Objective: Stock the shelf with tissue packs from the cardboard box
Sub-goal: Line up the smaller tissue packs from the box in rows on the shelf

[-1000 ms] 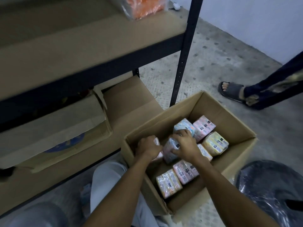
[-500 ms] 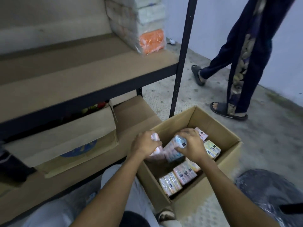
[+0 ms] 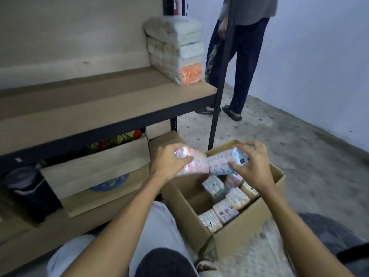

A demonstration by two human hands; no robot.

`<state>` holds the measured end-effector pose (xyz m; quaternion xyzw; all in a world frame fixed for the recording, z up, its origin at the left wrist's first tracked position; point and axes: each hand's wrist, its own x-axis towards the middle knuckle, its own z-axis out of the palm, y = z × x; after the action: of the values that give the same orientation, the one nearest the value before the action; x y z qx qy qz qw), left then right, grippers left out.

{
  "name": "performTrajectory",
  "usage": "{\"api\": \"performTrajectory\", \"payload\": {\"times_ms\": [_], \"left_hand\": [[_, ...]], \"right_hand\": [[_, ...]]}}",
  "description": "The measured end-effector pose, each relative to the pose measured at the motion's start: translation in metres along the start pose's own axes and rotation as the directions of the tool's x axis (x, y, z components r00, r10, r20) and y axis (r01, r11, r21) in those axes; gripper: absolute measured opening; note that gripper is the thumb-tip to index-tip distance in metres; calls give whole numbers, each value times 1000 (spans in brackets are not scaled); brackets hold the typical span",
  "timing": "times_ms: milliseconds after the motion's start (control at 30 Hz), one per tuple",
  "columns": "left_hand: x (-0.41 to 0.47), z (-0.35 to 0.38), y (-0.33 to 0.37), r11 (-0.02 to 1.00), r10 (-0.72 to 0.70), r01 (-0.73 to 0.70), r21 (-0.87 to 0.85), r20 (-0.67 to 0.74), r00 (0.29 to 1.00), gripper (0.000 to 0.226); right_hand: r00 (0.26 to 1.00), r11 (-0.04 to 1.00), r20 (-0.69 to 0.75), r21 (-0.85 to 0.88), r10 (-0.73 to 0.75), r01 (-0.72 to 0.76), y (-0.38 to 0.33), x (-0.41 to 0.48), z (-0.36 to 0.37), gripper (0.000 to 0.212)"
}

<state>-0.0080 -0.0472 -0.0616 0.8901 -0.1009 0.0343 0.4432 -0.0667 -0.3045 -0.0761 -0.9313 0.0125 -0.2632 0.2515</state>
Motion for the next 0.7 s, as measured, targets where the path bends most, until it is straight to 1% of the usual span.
{"api": "performTrajectory", "payload": {"times_ms": [100, 200, 333, 533, 600, 700], "left_hand": [[-7, -15, 11, 996, 65, -69, -48, -83, 994, 43], [-13, -32, 27, 987, 145, -157, -43, -203, 968, 42], [-18, -59, 49, 954, 271, -298, -41, -319, 908, 37], [-22, -108, 79, 890, 398, -455, -25, -443, 803, 33], [-21, -126, 85, 867, 439, -497, 11, -487, 755, 31], [-20, -152, 87, 847, 478, -529, 54, -513, 713, 30]], "right_hand": [[993, 999, -111, 1, -49, 50, -20, 4, -24, 48], [977, 997, -201, 16, -70, 75, -41, 10, -45, 46], [946, 992, -301, 18, -118, 129, -71, 19, -72, 44], [888, 980, -426, 19, -173, 200, -107, 37, -105, 43], [864, 975, -471, 37, -177, 220, -118, 45, -112, 43], [838, 965, -511, 58, -191, 254, -132, 59, -114, 43]]}}
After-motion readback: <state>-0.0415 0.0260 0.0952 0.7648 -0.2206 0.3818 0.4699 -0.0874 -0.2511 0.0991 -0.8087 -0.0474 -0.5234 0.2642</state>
